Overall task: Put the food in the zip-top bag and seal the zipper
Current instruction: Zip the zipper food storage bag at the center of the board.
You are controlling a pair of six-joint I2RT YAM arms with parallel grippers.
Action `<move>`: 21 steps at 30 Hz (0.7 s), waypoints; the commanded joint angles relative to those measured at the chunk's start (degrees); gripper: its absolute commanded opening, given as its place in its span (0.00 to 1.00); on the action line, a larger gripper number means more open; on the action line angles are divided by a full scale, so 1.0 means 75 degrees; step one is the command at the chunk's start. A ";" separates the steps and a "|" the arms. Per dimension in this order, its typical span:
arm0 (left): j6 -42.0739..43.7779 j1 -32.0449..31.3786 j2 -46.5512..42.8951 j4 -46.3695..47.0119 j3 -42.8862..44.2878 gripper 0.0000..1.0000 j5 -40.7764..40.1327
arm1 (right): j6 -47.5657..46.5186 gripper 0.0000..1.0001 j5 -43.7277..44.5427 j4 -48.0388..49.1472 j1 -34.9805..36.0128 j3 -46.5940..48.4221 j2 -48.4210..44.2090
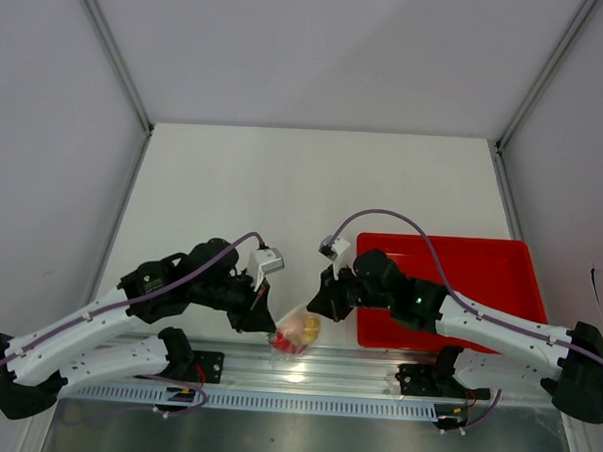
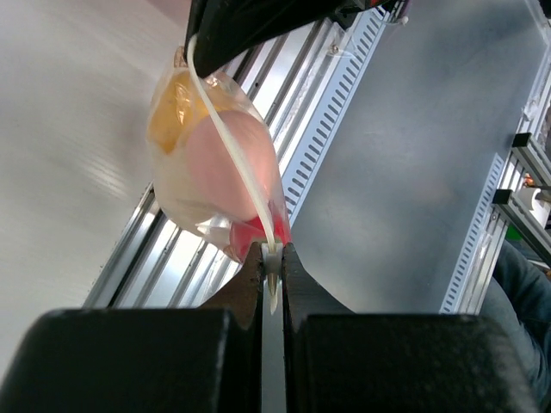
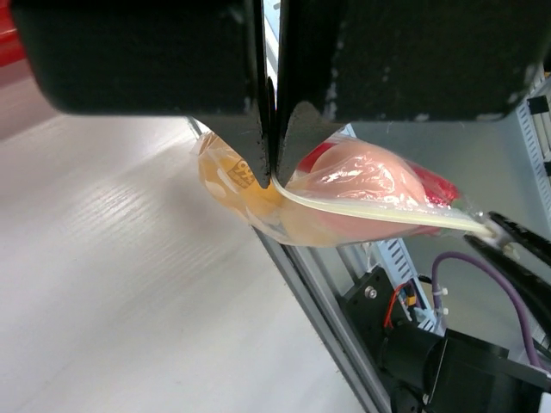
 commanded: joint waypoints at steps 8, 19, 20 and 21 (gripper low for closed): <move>-0.0327 -0.0077 -0.0439 -0.0696 0.0207 0.01 0.0178 | -0.0046 0.00 0.0452 -0.0239 -0.0421 -0.0260 -0.0111; -0.1381 -0.0077 -0.0205 -0.0112 -0.0121 0.40 -0.1322 | -0.0011 0.00 0.0124 -0.0064 -0.0245 0.0455 0.0884; -0.1451 -0.0077 -0.0228 -0.0041 -0.0156 0.49 -0.1694 | 0.0012 0.00 0.0089 0.0041 -0.0234 0.0490 0.1082; -0.1510 -0.0077 -0.0263 0.0017 -0.0168 0.55 -0.1884 | 0.0035 0.00 0.0043 0.0100 -0.0234 0.0525 0.1154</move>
